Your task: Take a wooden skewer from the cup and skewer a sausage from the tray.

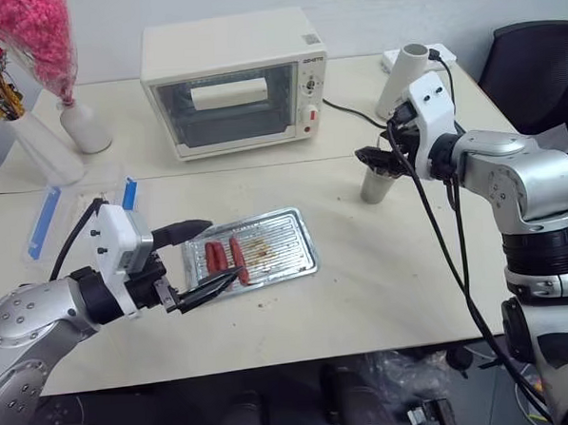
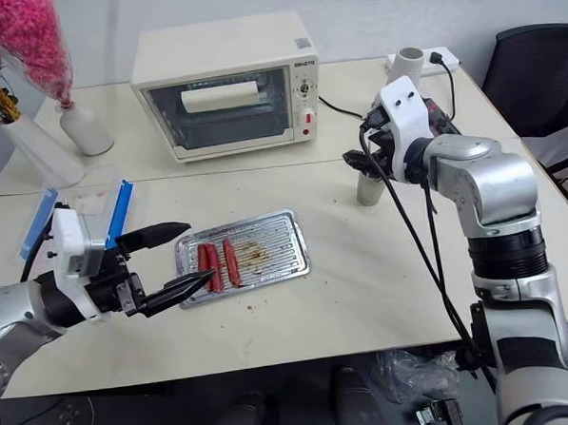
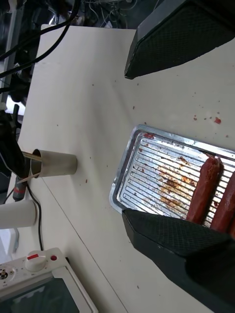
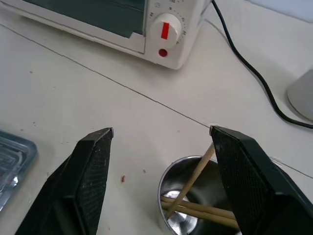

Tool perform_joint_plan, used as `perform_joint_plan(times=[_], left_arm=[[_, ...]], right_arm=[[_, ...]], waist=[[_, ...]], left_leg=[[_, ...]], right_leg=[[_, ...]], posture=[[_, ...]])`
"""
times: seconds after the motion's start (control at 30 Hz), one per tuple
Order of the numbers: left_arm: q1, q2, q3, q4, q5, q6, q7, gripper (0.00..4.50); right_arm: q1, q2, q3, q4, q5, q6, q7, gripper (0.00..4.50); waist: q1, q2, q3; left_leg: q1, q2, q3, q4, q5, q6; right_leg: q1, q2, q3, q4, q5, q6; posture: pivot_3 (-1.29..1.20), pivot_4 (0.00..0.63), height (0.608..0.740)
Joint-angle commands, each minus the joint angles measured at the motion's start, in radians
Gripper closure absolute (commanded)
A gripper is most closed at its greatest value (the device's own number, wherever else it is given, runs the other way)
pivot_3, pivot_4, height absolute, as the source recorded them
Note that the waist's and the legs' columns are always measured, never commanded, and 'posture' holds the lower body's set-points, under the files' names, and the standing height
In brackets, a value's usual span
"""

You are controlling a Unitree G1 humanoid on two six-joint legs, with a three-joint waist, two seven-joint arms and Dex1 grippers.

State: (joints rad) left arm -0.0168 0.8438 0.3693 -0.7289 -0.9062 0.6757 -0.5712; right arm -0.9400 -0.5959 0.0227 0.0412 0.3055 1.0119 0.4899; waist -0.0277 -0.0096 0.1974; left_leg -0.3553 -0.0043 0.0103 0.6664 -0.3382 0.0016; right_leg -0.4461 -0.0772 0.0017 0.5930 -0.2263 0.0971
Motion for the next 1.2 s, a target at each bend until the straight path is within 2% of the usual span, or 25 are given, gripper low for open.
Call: perform_joint_plan(times=[0.03, 0.27, 0.4, 0.63, 0.93, 1.2], left_arm=[[-0.021, -0.016, -0.008, -0.004, 0.016, -0.025, 0.008, 0.00], [-0.069, -0.024, -0.029, 0.006, 0.029, -0.021, 0.010, 0.00], [-0.077, -0.025, -0.027, 0.013, 0.035, -0.022, 0.006, 0.00], [-0.102, -0.028, -0.037, 0.017, 0.037, -0.019, 0.009, 0.00], [-0.107, -0.037, -0.039, 0.026, 0.052, -0.023, 0.008, 0.00], [-0.123, -0.059, -0.071, 0.033, 0.079, -0.044, 0.000, 0.00]], right_arm=[[-0.034, 0.020, -0.047, 0.024, -0.021, 0.002, -0.052, 1.23], [-0.056, 0.077, -0.054, 0.149, -0.063, -0.064, -0.116, 1.23], [-0.062, 0.099, -0.053, 0.193, -0.077, -0.106, -0.126, 2.10], [-0.082, 0.136, -0.054, 0.273, -0.093, -0.159, -0.129, 4.39], [-0.084, 0.116, -0.050, 0.248, -0.105, -0.161, -0.117, 4.45], [-0.115, 0.054, -0.100, 0.093, -0.051, -0.009, -0.087, 4.45]], waist=[[0.000, 0.000, 0.000], [-0.001, 0.000, 0.000], [-0.001, 0.000, 0.000], [-0.001, 0.000, 0.000], [-0.001, 0.000, 0.000], [0.000, 0.000, 0.000]], left_leg=[[0.000, 0.000, 0.000, 0.000, 0.000, 0.000], [0.000, 0.000, 0.001, 0.000, 0.000, 0.001], [0.000, 0.000, 0.002, 0.000, 0.000, 0.001], [0.000, 0.000, 0.002, 0.000, 0.000, 0.001], [0.000, 0.000, 0.002, 0.000, 0.000, 0.001], [0.000, 0.000, 0.001, 0.000, 0.000, 0.001]], right_leg=[[0.000, 0.000, 0.000, 0.000, 0.000, 0.000], [0.000, 0.000, -0.001, 0.000, 0.001, 0.001], [0.000, 0.001, -0.003, 0.000, 0.001, 0.001], [0.000, 0.001, -0.003, 0.000, 0.001, 0.002], [0.000, 0.001, -0.004, 0.000, 0.001, 0.002], [0.000, 0.000, -0.004, 0.000, 0.001, 0.002]], posture=[[0.00, 0.150, 0.740], [0.00, 0.150, 0.740], [0.00, 0.150, 0.740], [0.00, 0.150, 0.740], [0.00, 0.150, 0.740], [0.00, 0.150, 0.740]])
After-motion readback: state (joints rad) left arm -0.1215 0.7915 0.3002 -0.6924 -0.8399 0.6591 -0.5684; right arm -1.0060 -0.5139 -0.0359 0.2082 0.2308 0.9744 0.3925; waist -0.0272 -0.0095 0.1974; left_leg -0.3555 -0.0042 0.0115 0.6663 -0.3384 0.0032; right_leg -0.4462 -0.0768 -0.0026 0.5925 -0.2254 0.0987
